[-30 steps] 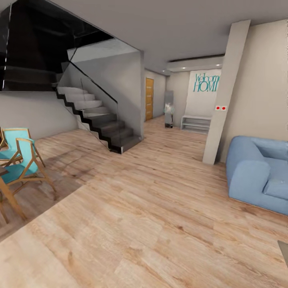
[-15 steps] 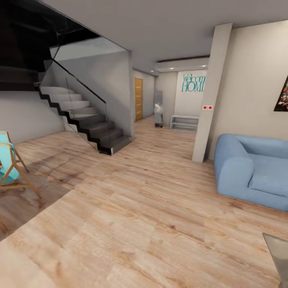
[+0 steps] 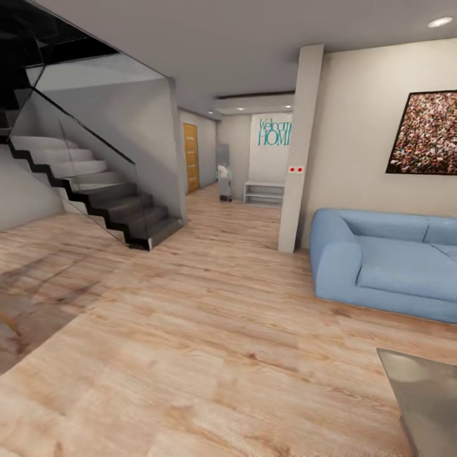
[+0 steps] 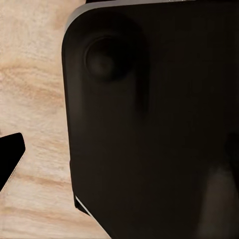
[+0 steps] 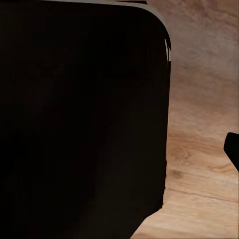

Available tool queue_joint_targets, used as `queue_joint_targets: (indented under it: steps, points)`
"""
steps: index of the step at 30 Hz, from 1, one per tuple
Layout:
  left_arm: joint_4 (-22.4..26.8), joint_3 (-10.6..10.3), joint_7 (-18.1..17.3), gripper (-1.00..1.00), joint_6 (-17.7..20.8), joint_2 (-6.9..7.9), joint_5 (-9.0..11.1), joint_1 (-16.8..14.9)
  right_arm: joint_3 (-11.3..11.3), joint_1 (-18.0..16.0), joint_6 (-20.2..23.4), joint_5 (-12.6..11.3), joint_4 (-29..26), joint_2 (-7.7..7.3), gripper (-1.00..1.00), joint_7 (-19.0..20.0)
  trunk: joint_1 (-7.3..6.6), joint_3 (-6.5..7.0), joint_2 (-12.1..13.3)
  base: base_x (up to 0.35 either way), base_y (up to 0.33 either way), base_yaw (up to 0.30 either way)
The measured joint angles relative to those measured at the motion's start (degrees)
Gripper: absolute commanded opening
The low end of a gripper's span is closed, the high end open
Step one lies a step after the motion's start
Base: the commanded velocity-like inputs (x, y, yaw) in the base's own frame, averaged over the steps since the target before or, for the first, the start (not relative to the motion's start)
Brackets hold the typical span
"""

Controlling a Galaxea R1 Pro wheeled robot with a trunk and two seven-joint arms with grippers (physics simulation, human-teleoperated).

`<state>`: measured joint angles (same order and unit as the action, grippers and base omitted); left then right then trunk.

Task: Turn on the radio receiver that's on the table in the living room.

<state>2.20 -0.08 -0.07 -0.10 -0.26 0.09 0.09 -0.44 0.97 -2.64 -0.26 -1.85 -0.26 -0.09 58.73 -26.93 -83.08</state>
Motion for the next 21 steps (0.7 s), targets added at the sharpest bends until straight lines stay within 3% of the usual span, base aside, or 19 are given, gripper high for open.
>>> queue_joint_targets:
  steps: [21]
  points:
    - [0.0,-0.1,0.0,1.00,0.5,0.00,-0.1,0.0,0.0,0.0,0.0,0.0,0.0,0.00,1.00,0.0,0.00,0.00,0.0,0.302,0.000,-0.289]
